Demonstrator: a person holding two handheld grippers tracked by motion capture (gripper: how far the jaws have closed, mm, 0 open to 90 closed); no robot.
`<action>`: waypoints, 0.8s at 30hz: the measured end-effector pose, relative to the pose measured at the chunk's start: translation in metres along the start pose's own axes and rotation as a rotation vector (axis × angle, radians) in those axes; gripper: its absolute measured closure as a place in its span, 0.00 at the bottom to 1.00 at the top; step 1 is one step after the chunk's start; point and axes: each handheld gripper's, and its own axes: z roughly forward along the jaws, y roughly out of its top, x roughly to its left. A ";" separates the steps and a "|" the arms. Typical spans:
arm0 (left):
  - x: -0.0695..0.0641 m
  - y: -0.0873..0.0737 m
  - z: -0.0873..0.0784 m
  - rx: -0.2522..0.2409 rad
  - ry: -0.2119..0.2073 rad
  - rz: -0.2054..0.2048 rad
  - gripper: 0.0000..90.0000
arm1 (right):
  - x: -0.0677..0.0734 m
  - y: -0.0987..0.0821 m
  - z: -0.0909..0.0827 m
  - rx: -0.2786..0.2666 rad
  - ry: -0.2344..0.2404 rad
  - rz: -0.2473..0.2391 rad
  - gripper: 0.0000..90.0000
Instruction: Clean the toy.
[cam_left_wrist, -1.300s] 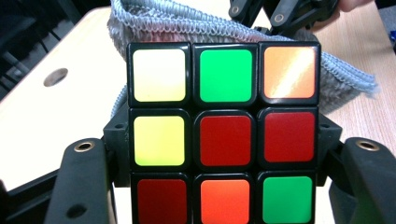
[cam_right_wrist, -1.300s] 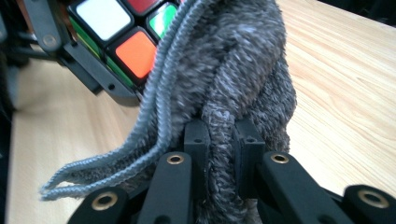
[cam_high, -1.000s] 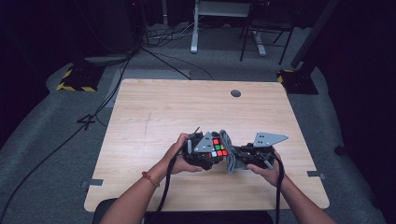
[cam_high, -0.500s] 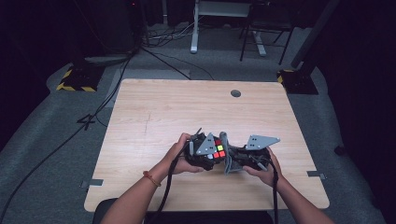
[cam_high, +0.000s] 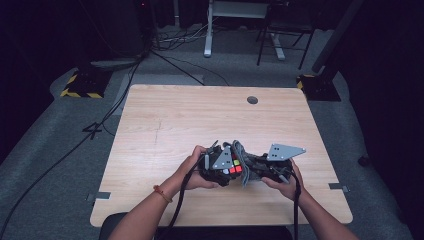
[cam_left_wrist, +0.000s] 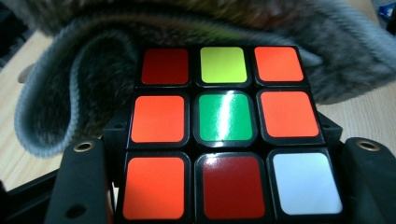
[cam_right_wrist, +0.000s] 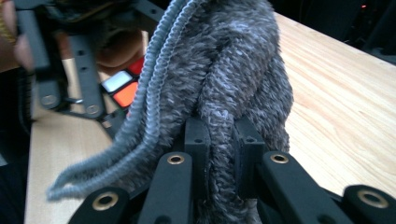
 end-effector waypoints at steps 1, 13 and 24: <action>-0.001 0.000 -0.002 -0.011 -0.003 -0.002 0.37 | 0.000 0.000 0.001 0.006 -0.005 0.001 0.88; 0.009 0.000 -0.018 -0.091 0.015 -0.045 0.37 | -0.001 -0.009 0.010 0.110 0.046 0.022 0.88; 0.002 0.000 -0.003 -0.030 -0.023 -0.027 0.37 | 0.007 0.005 -0.008 0.007 0.015 -0.017 0.88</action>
